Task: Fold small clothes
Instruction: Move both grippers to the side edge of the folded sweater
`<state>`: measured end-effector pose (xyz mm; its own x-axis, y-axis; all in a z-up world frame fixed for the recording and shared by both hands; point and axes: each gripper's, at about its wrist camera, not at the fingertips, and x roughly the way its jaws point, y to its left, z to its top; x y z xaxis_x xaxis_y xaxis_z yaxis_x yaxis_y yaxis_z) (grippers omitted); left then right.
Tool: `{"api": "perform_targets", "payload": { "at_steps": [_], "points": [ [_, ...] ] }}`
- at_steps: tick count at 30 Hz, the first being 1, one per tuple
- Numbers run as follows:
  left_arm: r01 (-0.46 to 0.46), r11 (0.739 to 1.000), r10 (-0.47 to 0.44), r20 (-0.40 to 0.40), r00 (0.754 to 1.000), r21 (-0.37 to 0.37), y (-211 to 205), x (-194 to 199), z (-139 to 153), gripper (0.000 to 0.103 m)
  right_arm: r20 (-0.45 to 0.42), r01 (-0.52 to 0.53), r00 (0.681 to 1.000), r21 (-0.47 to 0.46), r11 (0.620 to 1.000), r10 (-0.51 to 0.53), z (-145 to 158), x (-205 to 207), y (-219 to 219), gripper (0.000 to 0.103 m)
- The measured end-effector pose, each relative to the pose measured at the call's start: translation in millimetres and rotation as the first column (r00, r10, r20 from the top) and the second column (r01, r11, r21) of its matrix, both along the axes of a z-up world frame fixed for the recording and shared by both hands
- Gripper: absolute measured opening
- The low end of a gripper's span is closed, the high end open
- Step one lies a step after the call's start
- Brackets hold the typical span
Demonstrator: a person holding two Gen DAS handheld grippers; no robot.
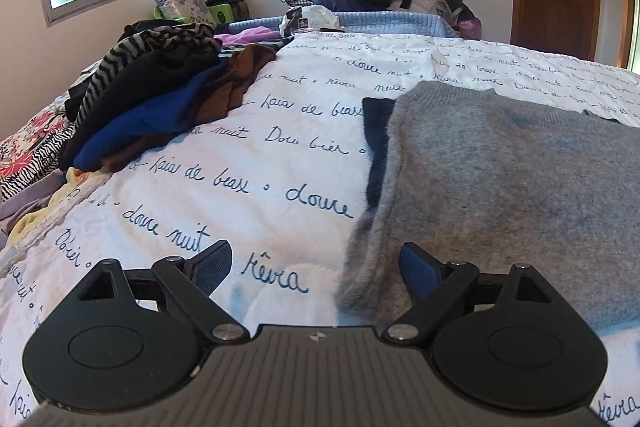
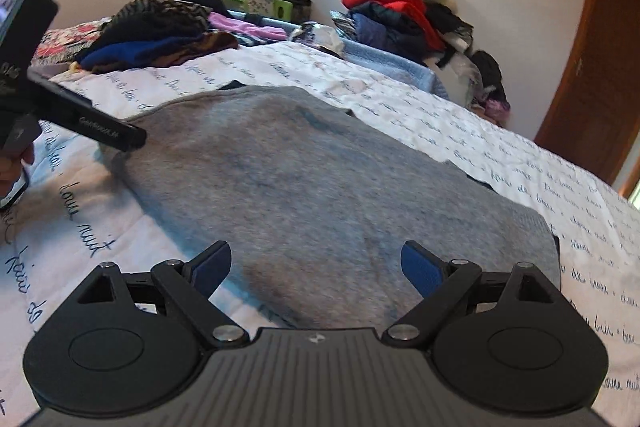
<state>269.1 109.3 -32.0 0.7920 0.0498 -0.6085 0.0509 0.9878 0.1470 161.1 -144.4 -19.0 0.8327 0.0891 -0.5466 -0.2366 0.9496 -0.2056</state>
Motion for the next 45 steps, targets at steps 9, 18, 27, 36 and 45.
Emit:
{"api": "perform_targets", "payload": {
  "at_steps": [9, 18, 27, 36, 45],
  "points": [
    [-0.023, 0.999, 0.024, 0.023, 0.999, -0.035, 6.6, 0.5, 16.6, 0.090, 0.049, -0.131, 0.989, -0.085, 0.988, 0.136, -8.7, 2.0, 60.8, 0.093],
    [-0.002, 0.999, 0.002, 0.017, 1.000, -0.035, -8.0, 2.0, 14.5, 0.090, 0.044, -0.107, 0.993, -0.130, 0.986, 0.113, -28.2, 1.7, 66.0, 0.093],
    [-0.007, 1.000, 0.007, 0.000, 1.000, -0.014, -10.3, 5.2, 8.5, 0.091, 0.022, -0.082, 0.996, -0.099, 0.992, 0.085, -40.5, -1.2, 57.6, 0.093],
    [0.000, 1.000, 0.000, 0.010, 1.000, 0.007, -15.6, 11.9, 12.7, 0.091, 0.032, -0.093, 0.995, -0.116, 0.989, 0.097, -41.4, 0.5, 60.5, 0.093],
    [0.006, 1.000, -0.006, -0.001, 1.000, 0.029, -25.7, 11.7, 5.5, 0.091, 0.038, -0.073, 0.996, -0.093, 0.993, 0.077, -43.5, 0.7, 56.2, 0.099]
  ]
}}
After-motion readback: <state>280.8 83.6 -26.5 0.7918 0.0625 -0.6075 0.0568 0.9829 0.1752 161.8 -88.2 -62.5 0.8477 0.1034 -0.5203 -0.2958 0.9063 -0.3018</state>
